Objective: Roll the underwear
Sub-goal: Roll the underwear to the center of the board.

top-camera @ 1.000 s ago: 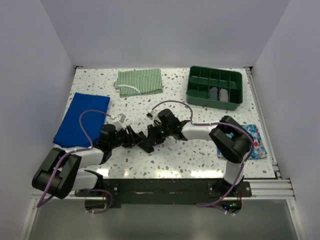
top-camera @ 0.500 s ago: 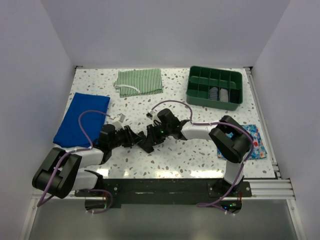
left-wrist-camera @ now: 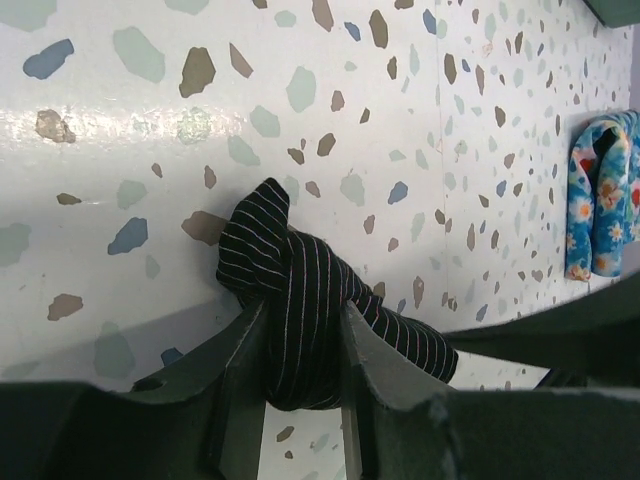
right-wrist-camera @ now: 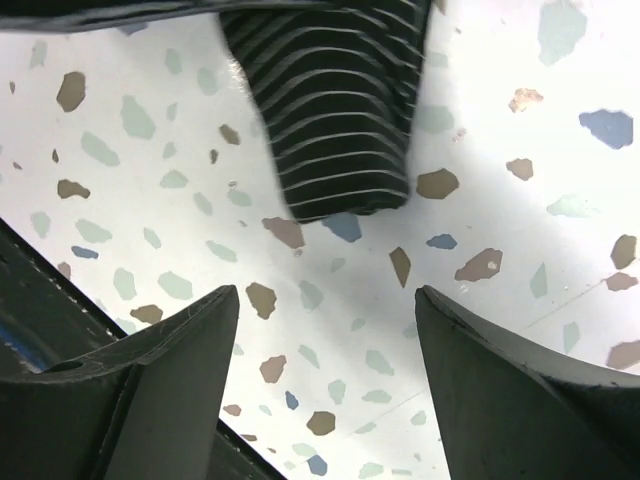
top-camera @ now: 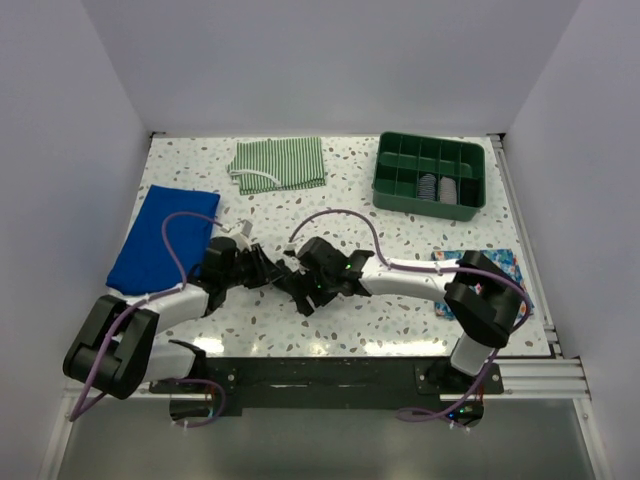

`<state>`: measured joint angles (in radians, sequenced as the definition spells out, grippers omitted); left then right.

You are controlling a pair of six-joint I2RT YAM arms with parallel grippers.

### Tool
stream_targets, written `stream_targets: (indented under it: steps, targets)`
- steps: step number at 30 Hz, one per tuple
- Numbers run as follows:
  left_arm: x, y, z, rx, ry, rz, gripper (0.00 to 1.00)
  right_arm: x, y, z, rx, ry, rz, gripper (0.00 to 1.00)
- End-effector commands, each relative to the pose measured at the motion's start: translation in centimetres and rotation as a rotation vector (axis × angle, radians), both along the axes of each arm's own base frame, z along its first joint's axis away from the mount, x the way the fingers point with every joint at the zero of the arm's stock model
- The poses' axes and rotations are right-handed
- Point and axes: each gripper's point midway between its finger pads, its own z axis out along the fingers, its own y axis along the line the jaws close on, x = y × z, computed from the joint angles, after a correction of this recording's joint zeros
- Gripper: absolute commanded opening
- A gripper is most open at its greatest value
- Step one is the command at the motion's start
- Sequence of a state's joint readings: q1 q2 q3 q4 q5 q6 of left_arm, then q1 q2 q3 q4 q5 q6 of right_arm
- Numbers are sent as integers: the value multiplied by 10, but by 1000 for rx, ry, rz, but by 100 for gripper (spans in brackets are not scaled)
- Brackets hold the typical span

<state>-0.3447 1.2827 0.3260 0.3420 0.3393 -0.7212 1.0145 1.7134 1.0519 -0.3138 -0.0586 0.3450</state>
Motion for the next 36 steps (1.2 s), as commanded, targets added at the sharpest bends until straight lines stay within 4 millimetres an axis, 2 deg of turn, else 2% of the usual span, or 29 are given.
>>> stream_targets:
  steps: [1,8,11,16,26,36]
  targets:
    - [1,7,-10,87,65,22,0,16,-3,35,-101,-245,49,75]
    - [-3,2,-15,131,141,-15,0,35,14,47,-81,-368,93,76]
    - [-3,3,-19,154,166,-24,0,43,29,53,-48,-409,119,76]
    - [-3,3,-24,178,200,-35,0,46,45,54,-35,-426,191,76]
    - [-6,4,-32,208,253,-47,0,51,53,20,-95,-417,246,77]
    - [-4,3,-32,216,255,-61,0,57,39,-12,-220,-423,263,75]
